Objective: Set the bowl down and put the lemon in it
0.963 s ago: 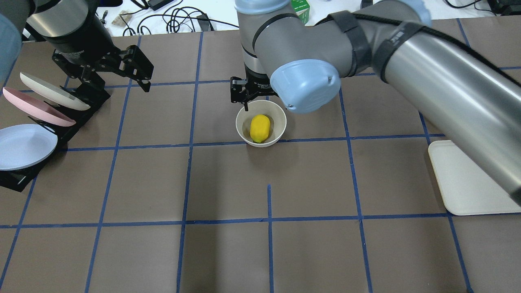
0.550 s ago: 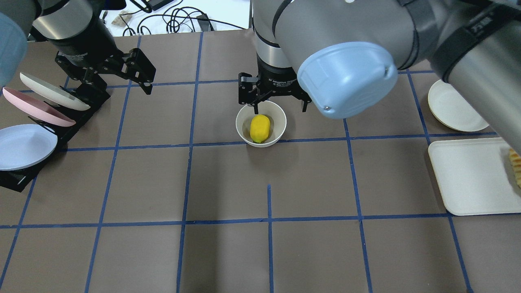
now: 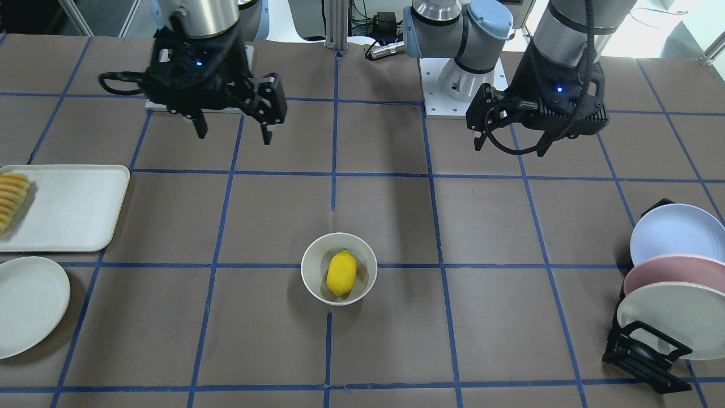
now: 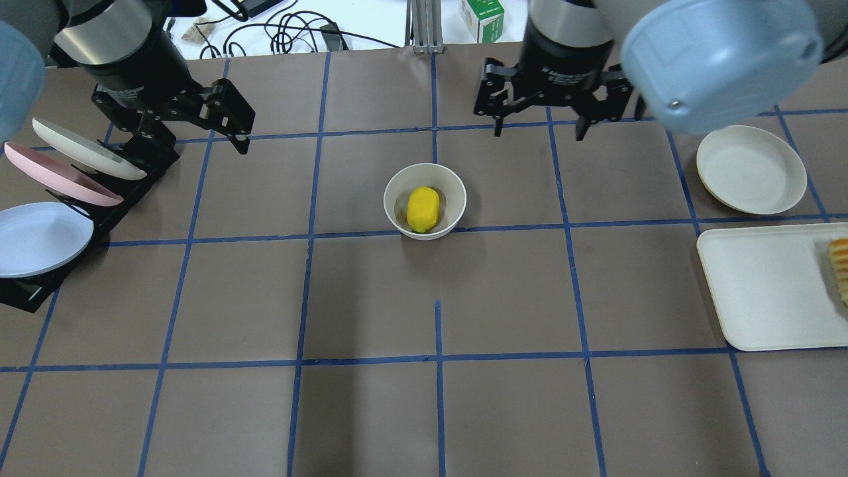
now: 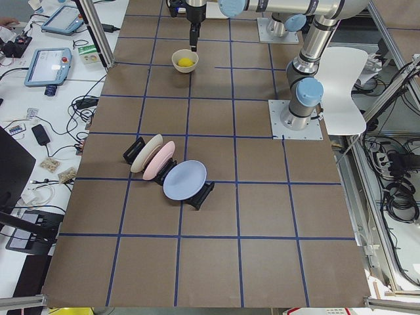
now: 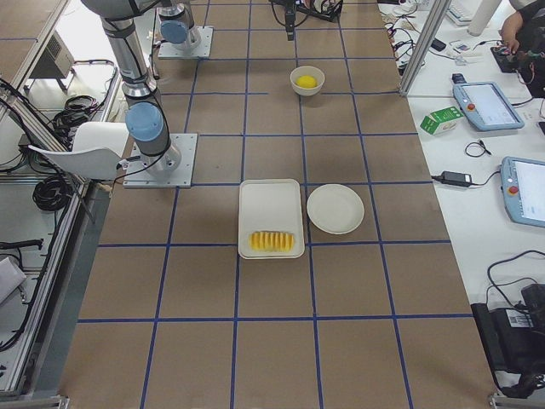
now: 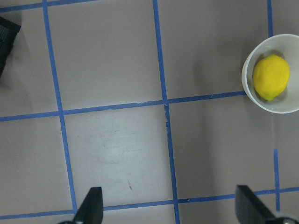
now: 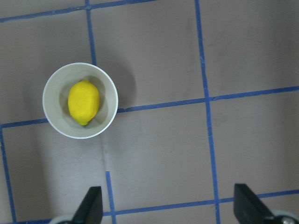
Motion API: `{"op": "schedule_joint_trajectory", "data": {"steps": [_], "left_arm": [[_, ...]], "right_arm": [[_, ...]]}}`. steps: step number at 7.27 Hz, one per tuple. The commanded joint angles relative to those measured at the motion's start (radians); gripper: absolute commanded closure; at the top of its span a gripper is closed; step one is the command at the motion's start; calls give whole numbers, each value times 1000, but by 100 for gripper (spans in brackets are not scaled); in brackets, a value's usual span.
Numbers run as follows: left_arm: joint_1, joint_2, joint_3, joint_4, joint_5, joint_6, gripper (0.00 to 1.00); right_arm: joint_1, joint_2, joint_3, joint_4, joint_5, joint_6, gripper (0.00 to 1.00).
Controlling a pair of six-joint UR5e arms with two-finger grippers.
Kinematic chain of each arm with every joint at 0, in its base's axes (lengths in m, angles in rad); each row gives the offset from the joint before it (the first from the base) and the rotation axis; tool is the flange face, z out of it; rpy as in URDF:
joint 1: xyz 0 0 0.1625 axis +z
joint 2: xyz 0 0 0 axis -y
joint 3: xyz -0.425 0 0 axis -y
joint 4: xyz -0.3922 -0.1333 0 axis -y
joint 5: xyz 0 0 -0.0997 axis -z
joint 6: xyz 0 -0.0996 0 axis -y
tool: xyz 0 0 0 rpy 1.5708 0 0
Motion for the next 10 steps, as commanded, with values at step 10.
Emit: {"op": "schedule_joint_trajectory", "data": {"steps": [10], "left_arm": [[5,3,1,0,-1,0,0]], "right_arm": [[-100,-71,89,-41,-5,-170,0]]}}
